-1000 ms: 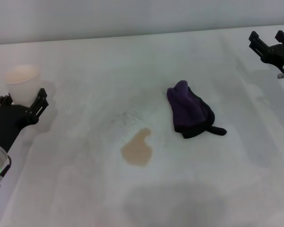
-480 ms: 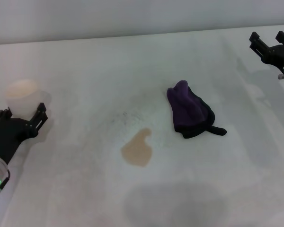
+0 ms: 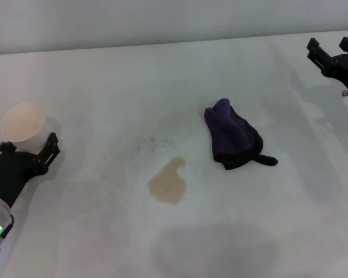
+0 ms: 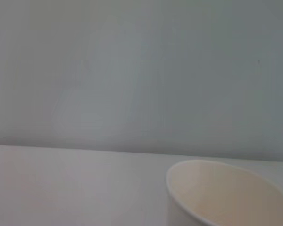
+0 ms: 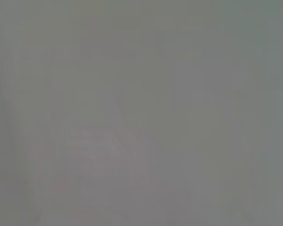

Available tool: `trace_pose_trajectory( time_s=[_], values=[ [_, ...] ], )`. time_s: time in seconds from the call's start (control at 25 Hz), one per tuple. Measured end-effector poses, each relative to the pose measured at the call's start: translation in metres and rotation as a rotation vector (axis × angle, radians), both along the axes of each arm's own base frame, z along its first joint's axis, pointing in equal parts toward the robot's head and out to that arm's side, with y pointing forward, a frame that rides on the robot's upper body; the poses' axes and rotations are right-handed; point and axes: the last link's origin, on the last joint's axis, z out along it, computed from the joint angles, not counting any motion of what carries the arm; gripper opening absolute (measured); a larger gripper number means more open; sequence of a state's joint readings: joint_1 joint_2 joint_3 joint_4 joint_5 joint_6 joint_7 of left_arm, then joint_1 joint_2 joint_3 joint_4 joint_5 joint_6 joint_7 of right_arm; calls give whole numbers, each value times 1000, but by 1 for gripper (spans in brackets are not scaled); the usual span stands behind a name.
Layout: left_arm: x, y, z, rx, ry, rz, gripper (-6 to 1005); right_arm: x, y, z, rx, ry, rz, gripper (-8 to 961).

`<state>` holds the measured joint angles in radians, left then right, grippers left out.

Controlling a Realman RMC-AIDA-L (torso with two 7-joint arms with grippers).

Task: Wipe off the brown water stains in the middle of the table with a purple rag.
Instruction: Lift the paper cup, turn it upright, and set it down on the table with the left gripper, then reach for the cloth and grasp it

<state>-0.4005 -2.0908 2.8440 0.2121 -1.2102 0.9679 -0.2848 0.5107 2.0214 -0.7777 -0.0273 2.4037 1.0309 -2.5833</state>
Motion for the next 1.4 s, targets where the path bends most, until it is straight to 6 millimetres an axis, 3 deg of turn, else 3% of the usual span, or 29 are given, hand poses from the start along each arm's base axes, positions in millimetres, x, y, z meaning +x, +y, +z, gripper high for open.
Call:
trace_pose_trajectory(
  time_s=[0.44, 1.0, 1.4],
  values=[
    [5, -13, -9, -19, 47, -42, 883, 0, 1, 3, 8, -5, 6, 853],
    [-2, -28, -12, -23, 29, -13, 892, 2, -1, 4, 10, -7, 2, 853],
    [-5, -61, -3, 70, -48, -13, 889, 4, -3, 4, 10, -8, -5, 853]
  ],
)
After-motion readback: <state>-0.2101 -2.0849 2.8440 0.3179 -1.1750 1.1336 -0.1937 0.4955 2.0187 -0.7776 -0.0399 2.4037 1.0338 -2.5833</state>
